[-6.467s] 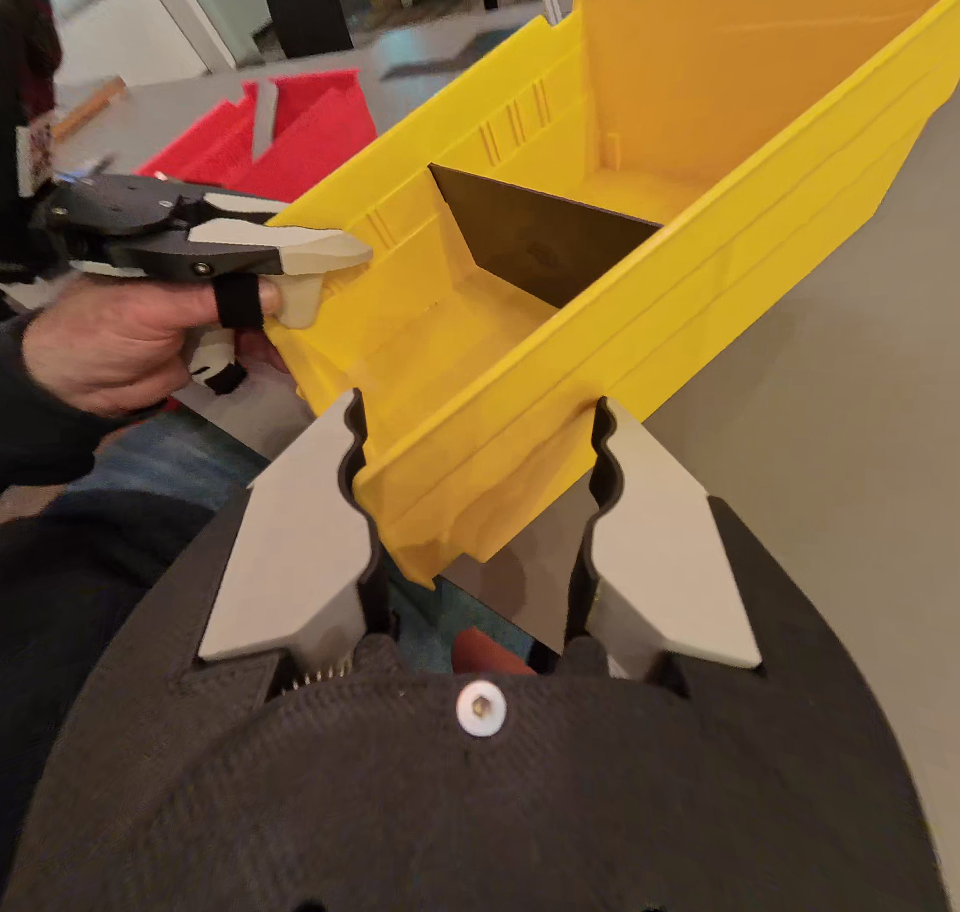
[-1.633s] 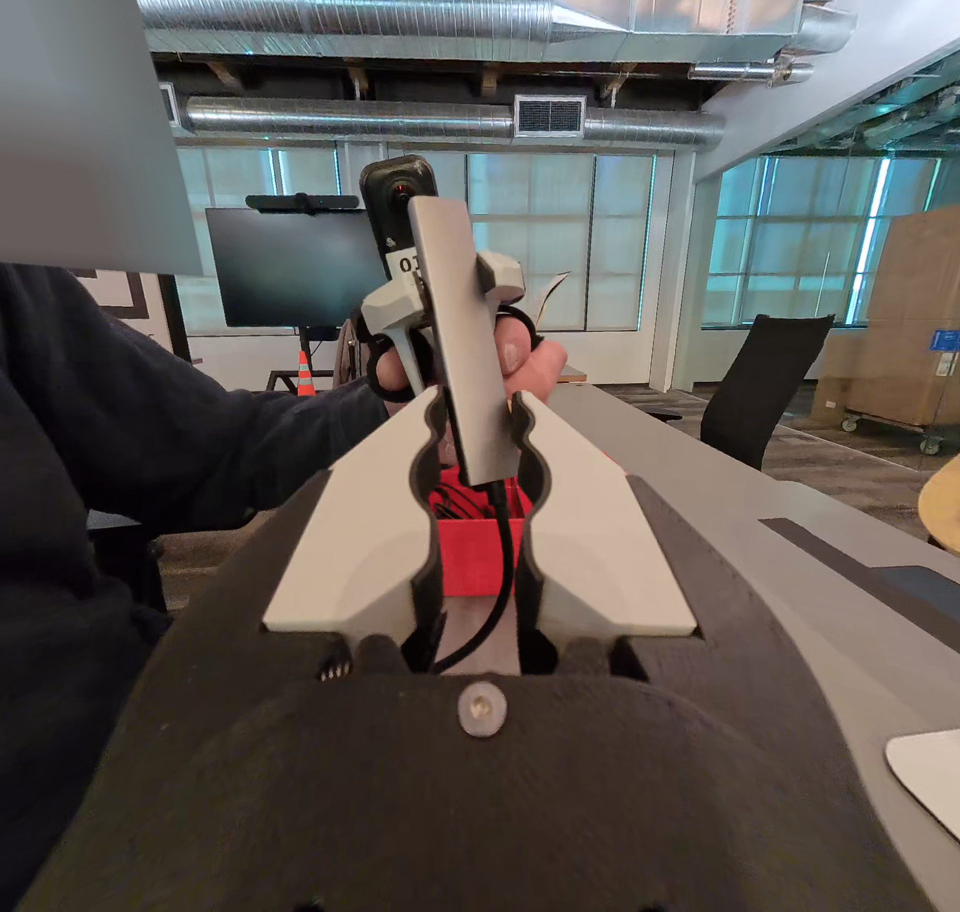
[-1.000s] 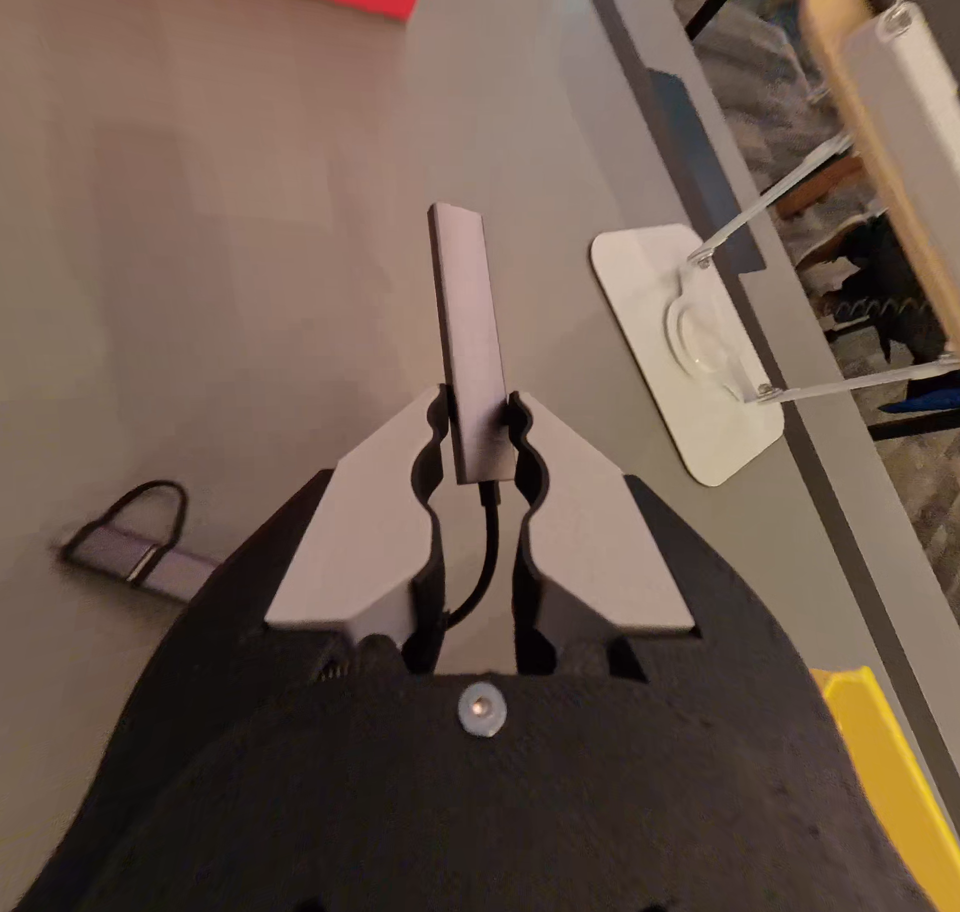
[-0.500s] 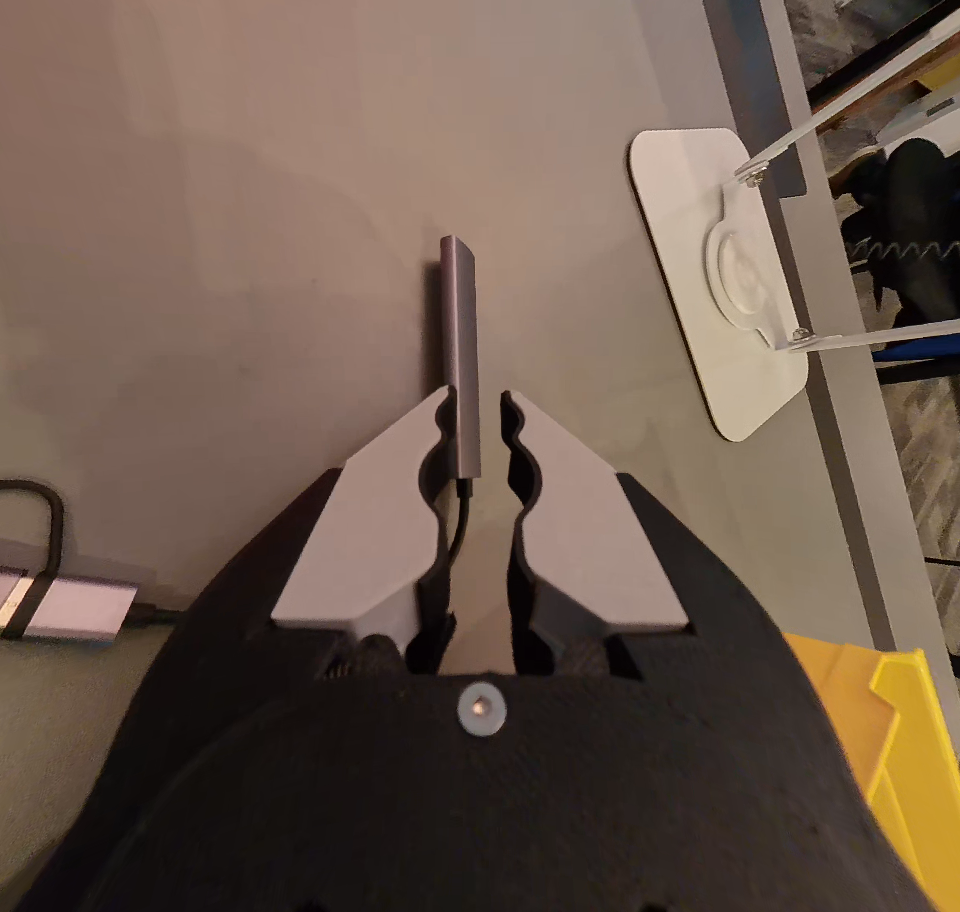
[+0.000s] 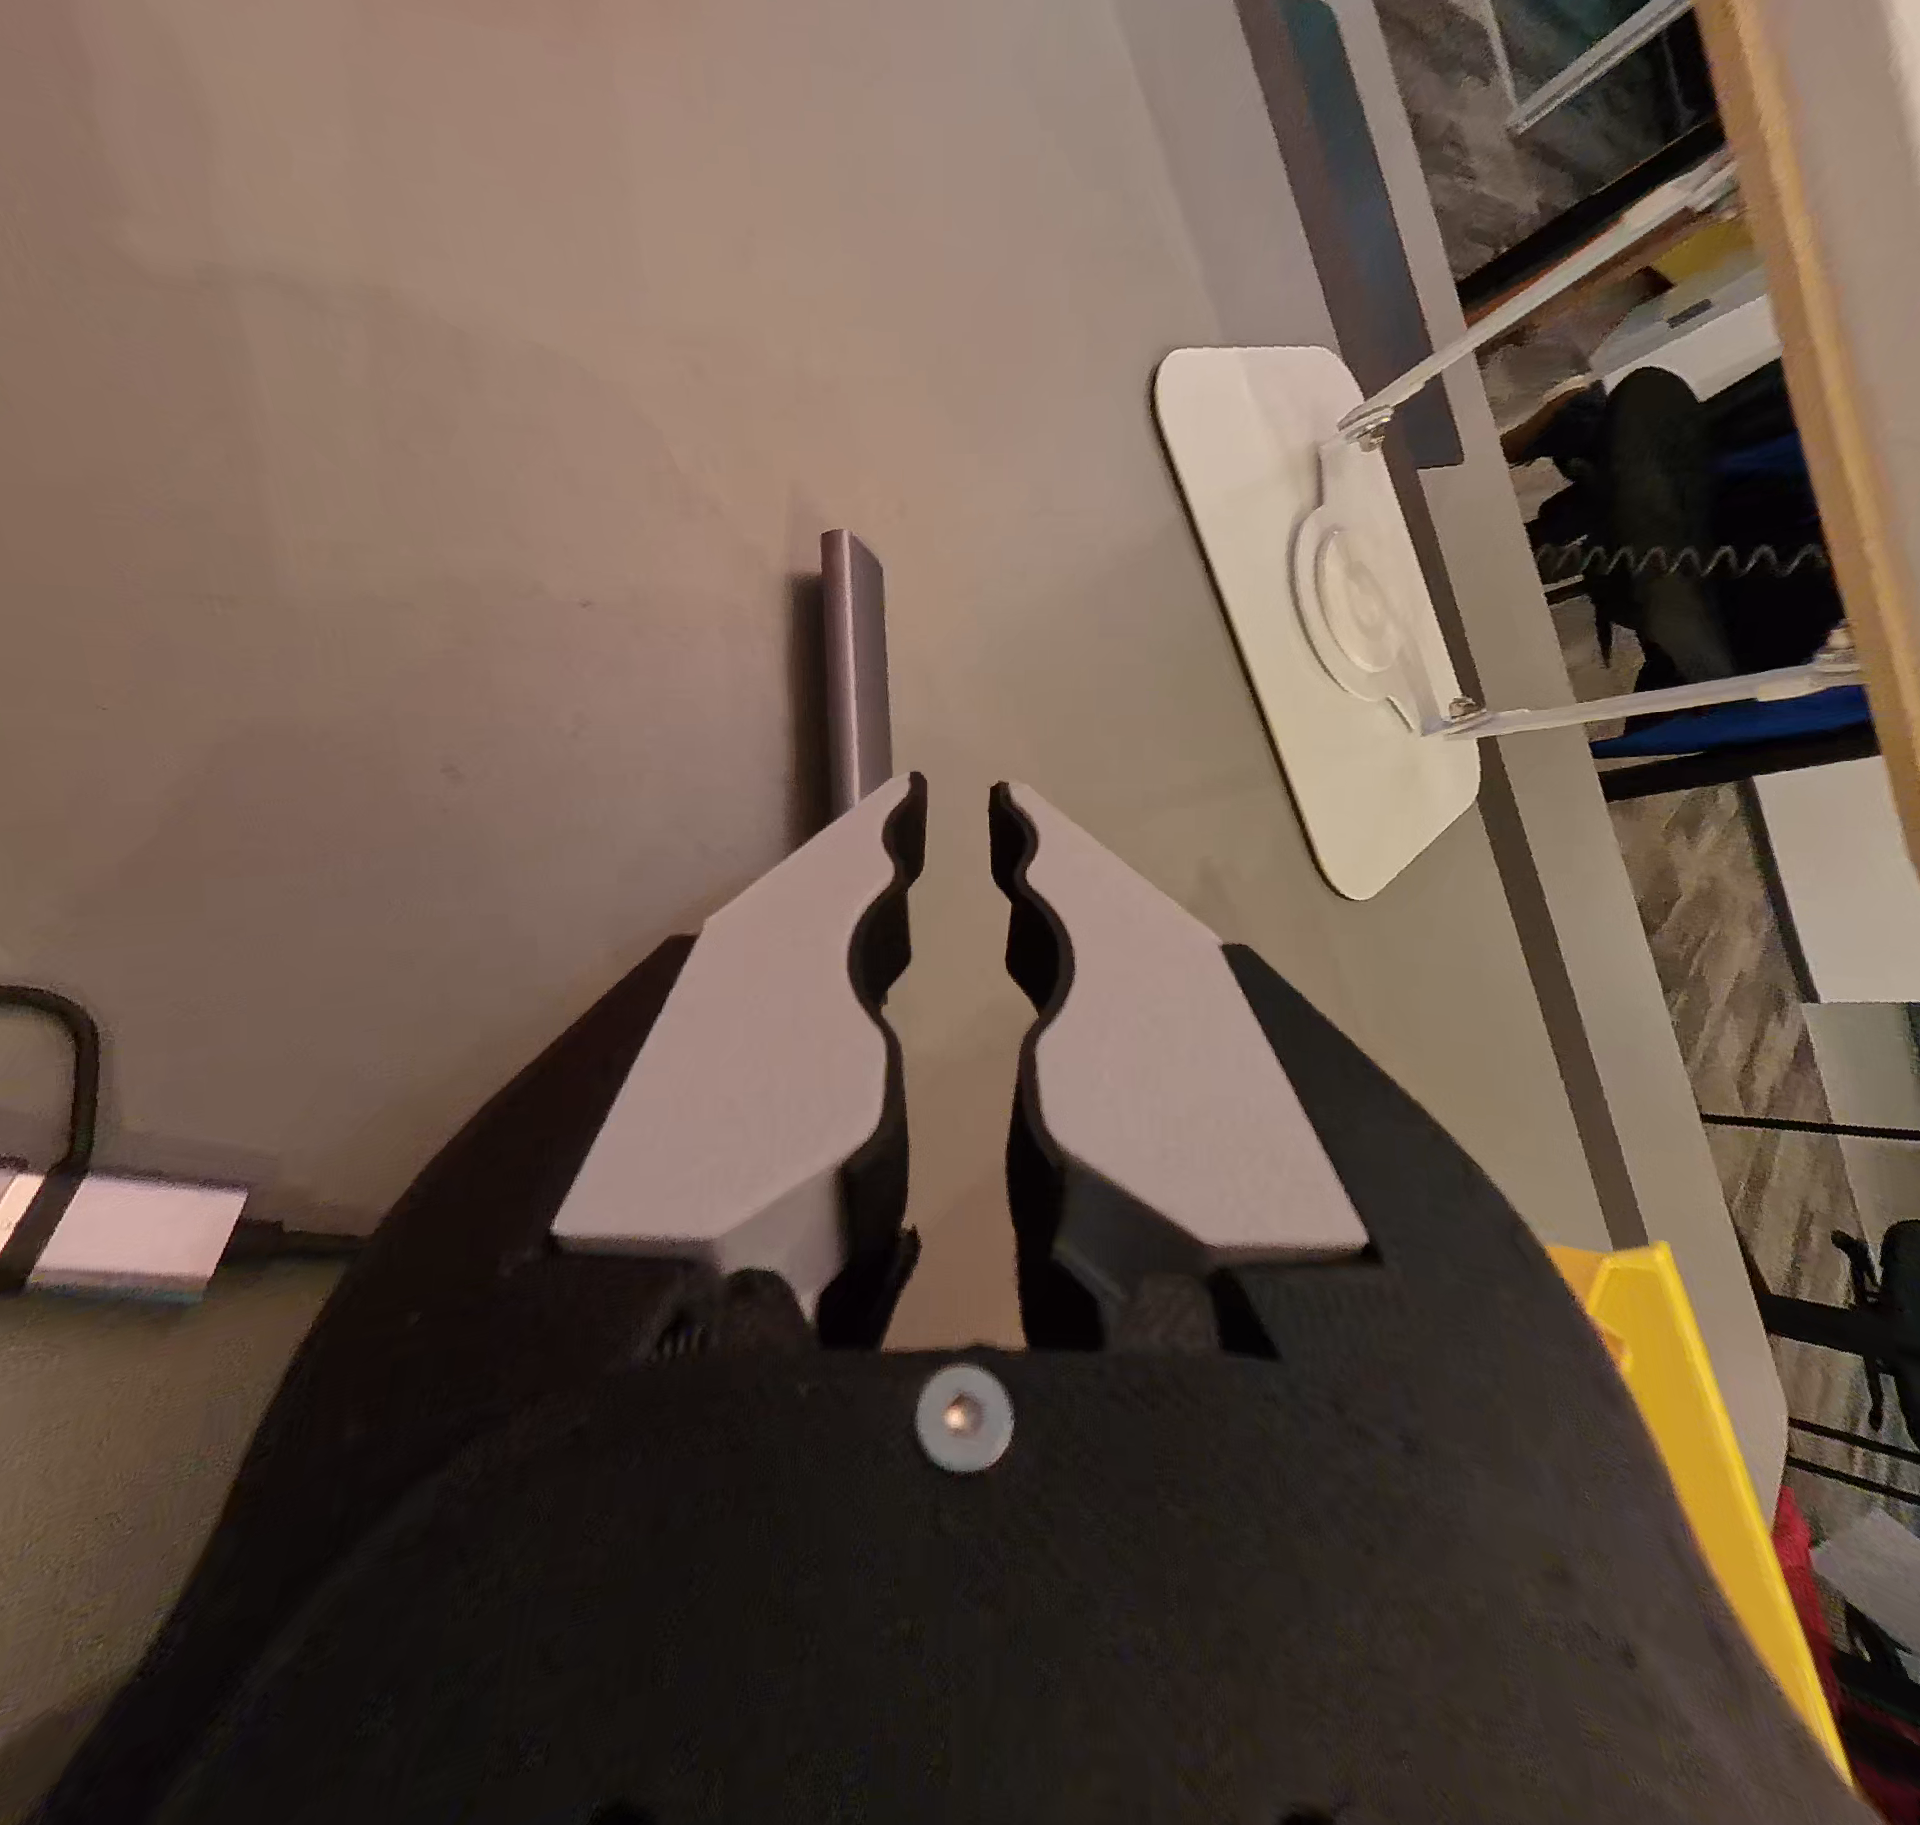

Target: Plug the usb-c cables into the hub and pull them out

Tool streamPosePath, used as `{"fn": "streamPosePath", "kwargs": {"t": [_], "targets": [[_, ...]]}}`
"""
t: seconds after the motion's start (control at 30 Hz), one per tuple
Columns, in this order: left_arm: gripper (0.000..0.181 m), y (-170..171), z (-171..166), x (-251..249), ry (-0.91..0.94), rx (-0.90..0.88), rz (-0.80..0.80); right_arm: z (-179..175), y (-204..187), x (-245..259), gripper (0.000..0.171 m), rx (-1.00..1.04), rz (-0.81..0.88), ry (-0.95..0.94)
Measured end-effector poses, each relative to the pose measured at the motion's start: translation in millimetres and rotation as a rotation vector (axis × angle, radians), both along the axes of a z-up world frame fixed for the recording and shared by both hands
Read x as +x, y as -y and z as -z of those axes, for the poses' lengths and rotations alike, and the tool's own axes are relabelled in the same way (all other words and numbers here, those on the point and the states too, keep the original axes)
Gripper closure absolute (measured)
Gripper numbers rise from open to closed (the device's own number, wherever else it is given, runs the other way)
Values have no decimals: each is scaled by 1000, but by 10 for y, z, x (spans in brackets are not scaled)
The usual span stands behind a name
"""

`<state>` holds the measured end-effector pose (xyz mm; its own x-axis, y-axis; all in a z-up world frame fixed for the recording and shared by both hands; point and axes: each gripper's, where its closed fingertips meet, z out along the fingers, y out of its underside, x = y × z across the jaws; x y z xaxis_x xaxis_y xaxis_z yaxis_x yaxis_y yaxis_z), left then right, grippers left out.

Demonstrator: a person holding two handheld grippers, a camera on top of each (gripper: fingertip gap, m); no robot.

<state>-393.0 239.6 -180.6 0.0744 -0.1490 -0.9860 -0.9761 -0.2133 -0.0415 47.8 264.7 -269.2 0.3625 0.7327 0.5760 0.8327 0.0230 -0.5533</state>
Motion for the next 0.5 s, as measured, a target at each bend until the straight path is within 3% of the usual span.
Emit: {"fn": "streamPosePath", "kwargs": {"t": [0.23, 0.4, 0.5], "targets": [[173, 34, -808, 53, 158, 230, 43, -450, 15, -98, 166, 92, -21, -108], [174, -16, -1383, 448, 353, 335, 151, -913, 156, -334, 162, 74, -84, -290], [174, -111, -1515, 797, 481, 310, 212, -1184, 336, -536, 157, 33, -159, -417]]}}
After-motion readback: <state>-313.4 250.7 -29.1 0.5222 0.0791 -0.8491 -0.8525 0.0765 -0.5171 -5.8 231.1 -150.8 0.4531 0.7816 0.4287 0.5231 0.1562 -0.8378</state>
